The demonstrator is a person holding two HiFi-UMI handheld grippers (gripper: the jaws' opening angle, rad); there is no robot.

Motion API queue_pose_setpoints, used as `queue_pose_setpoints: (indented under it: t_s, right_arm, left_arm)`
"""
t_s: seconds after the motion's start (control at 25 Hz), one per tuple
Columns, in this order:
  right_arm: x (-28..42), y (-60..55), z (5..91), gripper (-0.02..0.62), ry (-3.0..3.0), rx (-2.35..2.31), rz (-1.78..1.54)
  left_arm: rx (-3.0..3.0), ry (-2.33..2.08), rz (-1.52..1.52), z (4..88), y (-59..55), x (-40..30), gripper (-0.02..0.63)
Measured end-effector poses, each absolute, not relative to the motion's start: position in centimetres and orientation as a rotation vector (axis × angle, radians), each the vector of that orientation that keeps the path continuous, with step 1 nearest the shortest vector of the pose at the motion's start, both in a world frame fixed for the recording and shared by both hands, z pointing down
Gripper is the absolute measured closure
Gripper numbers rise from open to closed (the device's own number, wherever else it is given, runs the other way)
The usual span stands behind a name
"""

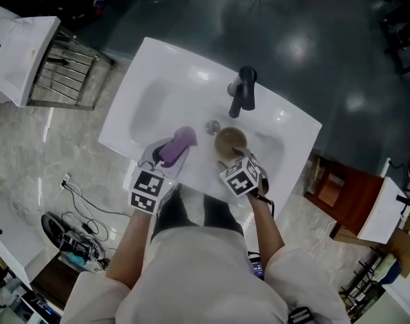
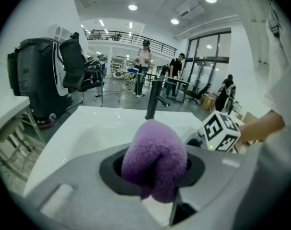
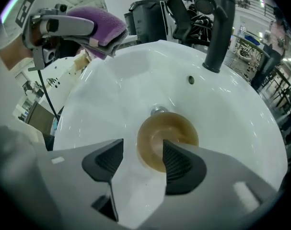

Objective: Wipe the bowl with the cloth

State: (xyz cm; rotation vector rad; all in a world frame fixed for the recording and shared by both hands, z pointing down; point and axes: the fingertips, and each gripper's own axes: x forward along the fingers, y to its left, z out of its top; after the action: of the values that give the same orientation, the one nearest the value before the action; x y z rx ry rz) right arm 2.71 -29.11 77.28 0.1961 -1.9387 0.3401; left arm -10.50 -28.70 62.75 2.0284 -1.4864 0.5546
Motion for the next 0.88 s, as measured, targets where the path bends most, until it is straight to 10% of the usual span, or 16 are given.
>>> queue_pose_setpoints:
  t_s: [0.88]
  right_arm:
    - [3.0,-29.1,83.8,0.451,-1.722,0.011,-0.042]
  left_arm:
    - [1.906,-1.491,0.448,66.6,-27.4,-11.6,0.479]
